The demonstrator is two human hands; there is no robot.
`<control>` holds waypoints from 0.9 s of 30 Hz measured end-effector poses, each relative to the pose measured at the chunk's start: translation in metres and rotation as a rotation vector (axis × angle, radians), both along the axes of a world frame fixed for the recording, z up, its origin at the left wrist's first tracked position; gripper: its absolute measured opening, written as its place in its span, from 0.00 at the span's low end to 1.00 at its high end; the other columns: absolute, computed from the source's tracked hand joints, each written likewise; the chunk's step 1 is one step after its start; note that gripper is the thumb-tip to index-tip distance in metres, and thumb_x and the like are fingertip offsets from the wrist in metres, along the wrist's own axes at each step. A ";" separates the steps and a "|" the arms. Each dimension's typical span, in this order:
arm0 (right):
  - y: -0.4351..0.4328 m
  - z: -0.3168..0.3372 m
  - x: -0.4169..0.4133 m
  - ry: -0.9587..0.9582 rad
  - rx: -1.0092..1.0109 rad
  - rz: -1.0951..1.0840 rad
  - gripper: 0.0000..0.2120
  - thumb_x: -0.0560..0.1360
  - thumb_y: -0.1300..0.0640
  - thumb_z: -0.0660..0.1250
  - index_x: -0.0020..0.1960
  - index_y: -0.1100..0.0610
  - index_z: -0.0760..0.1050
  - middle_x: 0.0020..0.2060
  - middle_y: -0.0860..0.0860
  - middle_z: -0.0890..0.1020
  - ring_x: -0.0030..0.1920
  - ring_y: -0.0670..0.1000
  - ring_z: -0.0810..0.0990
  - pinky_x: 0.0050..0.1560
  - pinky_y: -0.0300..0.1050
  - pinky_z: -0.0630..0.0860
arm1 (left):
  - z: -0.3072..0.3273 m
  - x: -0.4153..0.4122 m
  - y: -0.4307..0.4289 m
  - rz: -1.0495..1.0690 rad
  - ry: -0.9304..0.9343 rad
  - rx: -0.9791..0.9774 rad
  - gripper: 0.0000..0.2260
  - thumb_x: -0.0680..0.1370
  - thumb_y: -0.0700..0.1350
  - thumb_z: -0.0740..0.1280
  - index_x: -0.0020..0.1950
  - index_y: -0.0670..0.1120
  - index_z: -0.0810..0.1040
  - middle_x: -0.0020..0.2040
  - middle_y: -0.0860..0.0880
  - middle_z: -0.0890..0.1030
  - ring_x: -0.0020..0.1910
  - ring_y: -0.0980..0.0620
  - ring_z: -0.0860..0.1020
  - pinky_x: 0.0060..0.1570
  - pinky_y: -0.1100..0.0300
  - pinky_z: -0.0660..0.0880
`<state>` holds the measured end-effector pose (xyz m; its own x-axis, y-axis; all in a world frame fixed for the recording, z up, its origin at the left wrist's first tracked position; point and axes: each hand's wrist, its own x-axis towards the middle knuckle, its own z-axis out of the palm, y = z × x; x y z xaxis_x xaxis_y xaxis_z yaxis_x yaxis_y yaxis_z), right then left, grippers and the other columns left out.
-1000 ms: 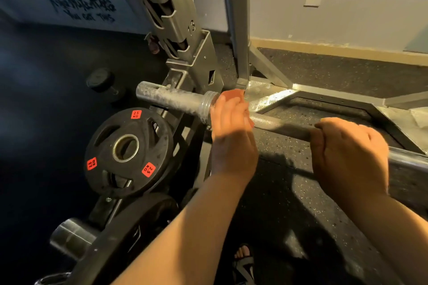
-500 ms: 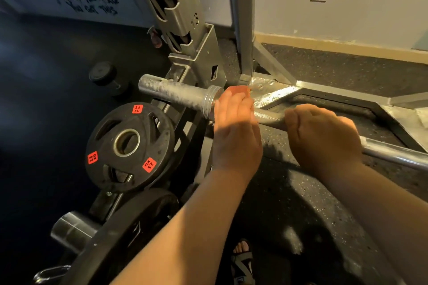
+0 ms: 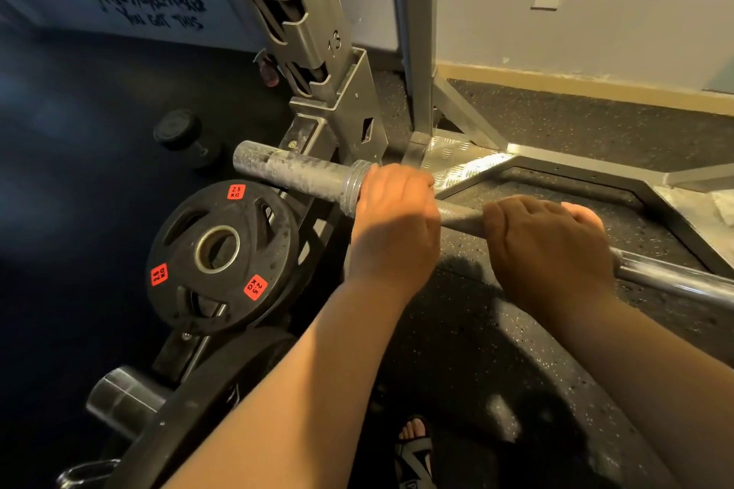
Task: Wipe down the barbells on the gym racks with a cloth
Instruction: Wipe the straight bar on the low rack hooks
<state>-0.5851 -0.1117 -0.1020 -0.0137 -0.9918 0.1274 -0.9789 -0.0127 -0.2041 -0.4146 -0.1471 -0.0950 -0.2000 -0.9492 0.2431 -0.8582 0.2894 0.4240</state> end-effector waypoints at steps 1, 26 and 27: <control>0.000 0.000 0.000 -0.003 -0.016 -0.009 0.27 0.86 0.44 0.45 0.51 0.55 0.80 0.45 0.53 0.85 0.46 0.58 0.83 0.53 0.53 0.74 | -0.002 -0.001 0.011 0.015 0.045 0.030 0.12 0.84 0.40 0.57 0.62 0.39 0.77 0.58 0.41 0.79 0.60 0.43 0.75 0.68 0.45 0.71; 0.004 0.002 0.003 0.014 0.010 0.000 0.26 0.86 0.44 0.44 0.50 0.53 0.78 0.44 0.52 0.84 0.45 0.56 0.83 0.51 0.50 0.74 | 0.006 0.003 0.013 0.036 0.100 0.029 0.17 0.85 0.44 0.51 0.64 0.40 0.77 0.64 0.43 0.78 0.67 0.52 0.71 0.74 0.56 0.64; 0.004 0.003 0.003 0.033 0.025 0.007 0.26 0.86 0.45 0.44 0.51 0.53 0.78 0.45 0.52 0.84 0.45 0.55 0.82 0.50 0.49 0.74 | 0.010 -0.006 0.016 0.095 0.144 0.104 0.16 0.86 0.45 0.52 0.65 0.43 0.76 0.65 0.45 0.76 0.67 0.56 0.67 0.74 0.61 0.60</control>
<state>-0.5820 -0.1075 -0.0989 -0.0028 -0.9947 0.1026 -0.9851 -0.0149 -0.1715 -0.4209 -0.1310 -0.0852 -0.0781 -0.9837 0.1619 -0.8078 0.1577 0.5680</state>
